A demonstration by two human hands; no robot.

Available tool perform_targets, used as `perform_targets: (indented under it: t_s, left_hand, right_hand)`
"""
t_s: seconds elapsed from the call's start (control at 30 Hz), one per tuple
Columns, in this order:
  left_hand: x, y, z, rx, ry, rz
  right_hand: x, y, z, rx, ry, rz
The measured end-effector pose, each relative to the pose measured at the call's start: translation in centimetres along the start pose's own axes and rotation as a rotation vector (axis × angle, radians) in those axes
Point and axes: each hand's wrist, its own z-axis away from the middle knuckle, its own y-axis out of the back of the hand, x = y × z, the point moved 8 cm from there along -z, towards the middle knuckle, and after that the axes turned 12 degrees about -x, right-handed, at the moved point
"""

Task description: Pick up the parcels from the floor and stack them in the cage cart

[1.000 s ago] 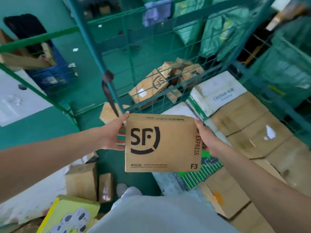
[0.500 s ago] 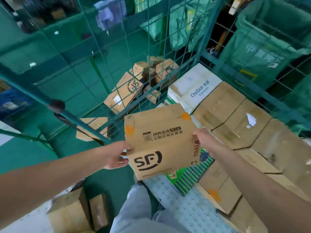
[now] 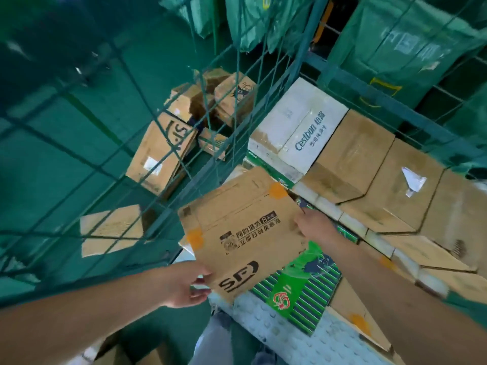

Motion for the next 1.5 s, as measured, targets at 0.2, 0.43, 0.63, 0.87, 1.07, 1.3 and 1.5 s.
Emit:
perform_targets:
  t_s: [0.2, 0.43, 0.63, 0.87, 1.07, 1.3, 1.5]
  left_hand:
    - [2.2, -2.4, -6.5, 0.009, -0.047, 0.058]
    - [8.0, -4.7, -12.7, -0.052, -0.205, 0.112]
    - [11.7, -2.0, -14.7, 0.067, -0.211, -0.030]
    - [12.2, 0.0, -15.5, 0.127, -0.239, -0.089]
    - [13.9, 1.9, -16.3, 0.250, -0.364, -0.216]
    - [14.6, 2.9, -17.1, 0.273, -0.424, -0.367]
    - [15.0, 2.8, -17.1, 0.299, -0.523, -0.483]
  right_hand:
    - [-0.2, 0.9, -8.0, 0.061, 0.057, -0.172]
    - [-0.6, -2.7, -10.9, -0.011, 0.052, -0.585]
    - [1.9, -10.4, -12.2, -0.238, -0.056, -0.647]
    - [1.7, -11.0, -12.9, -0.196, -0.059, -0.716]
    - [1.6, -11.2, -13.2, -0.158, -0.056, -0.747]
    - [1.7, -11.9, -13.7, -0.103, -0.043, -0.753]
    - [2.2, -13.4, -13.9, -0.095, -0.035, -0.757]
